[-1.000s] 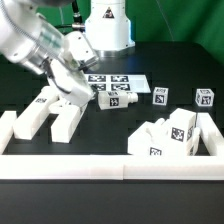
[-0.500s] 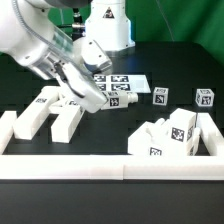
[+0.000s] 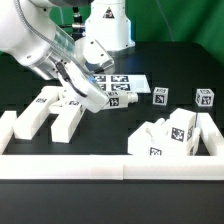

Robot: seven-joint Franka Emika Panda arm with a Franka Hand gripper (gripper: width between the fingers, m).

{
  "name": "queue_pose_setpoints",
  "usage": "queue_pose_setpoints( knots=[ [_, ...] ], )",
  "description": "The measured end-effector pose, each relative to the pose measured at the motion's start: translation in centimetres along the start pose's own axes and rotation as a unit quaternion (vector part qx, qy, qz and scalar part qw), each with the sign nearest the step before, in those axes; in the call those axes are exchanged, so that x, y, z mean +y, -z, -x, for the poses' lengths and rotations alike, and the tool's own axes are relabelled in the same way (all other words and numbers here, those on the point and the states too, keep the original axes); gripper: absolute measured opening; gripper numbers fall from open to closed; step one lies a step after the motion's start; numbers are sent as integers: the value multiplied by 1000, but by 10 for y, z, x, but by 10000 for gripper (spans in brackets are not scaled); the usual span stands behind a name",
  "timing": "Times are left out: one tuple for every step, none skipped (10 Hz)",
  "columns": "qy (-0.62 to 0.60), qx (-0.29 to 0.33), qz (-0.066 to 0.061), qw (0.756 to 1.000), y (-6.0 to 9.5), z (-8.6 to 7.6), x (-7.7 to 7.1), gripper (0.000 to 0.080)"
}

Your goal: Assemble chair

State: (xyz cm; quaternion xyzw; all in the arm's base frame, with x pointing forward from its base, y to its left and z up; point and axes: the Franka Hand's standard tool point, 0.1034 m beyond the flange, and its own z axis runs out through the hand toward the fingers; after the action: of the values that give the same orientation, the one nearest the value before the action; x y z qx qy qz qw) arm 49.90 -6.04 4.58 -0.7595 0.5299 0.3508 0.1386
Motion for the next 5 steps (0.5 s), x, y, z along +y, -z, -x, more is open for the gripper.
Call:
queue_pose_setpoints(
  knots=[
    [15,10,-1,1000,0,2,-5,649],
    [17,11,0,1000,-1,5,-6,649],
    [11,0,2,1000,-1,1,-1,649],
    [8,1,1,1000,-1,-1,0,649],
    [4,-11,3,1000,-2,-1,4,649]
  ],
)
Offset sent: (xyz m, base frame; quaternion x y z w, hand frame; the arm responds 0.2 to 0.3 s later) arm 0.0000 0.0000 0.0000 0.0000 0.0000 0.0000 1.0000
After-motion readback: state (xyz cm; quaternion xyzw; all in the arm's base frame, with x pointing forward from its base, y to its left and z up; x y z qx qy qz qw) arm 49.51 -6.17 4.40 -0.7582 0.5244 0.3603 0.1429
